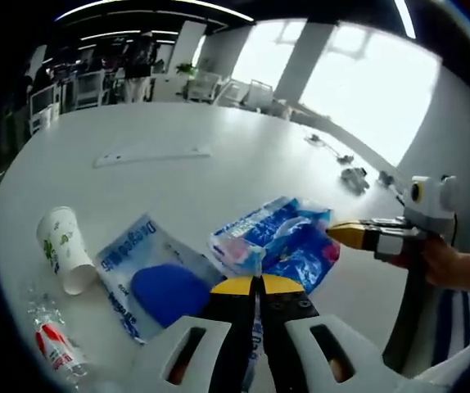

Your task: Arrange the tabletop items into an orderly group along one side of the table until the central work area is clear of visible clutter.

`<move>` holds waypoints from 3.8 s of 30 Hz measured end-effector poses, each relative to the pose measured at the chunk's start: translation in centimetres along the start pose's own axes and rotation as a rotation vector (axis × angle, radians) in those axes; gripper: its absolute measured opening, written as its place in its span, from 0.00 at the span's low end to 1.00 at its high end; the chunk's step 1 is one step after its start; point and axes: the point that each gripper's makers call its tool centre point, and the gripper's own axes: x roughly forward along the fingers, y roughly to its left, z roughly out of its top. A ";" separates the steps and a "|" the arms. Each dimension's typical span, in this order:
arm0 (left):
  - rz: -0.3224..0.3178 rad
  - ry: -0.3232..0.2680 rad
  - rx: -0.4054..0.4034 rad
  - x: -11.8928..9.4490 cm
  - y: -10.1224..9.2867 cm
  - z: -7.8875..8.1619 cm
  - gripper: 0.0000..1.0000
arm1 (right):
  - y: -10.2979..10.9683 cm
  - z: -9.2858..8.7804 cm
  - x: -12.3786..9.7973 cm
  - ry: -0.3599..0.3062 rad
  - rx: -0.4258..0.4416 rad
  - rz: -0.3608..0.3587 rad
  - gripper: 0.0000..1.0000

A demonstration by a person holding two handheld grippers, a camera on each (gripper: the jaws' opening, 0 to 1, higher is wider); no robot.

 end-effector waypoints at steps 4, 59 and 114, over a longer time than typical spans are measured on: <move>-0.008 0.017 0.048 0.7 -0.6 0.0 0.00 | -0.7 0.0 -0.3 -0.002 -0.001 -0.016 0.00; -0.026 0.119 0.113 6.9 0.2 -0.7 0.00 | -5.6 -1.7 2.1 0.045 0.039 -0.062 0.00; -0.012 0.159 0.048 8.5 0.7 -3.3 0.00 | -6.5 -4.1 2.8 0.104 0.056 -0.060 0.00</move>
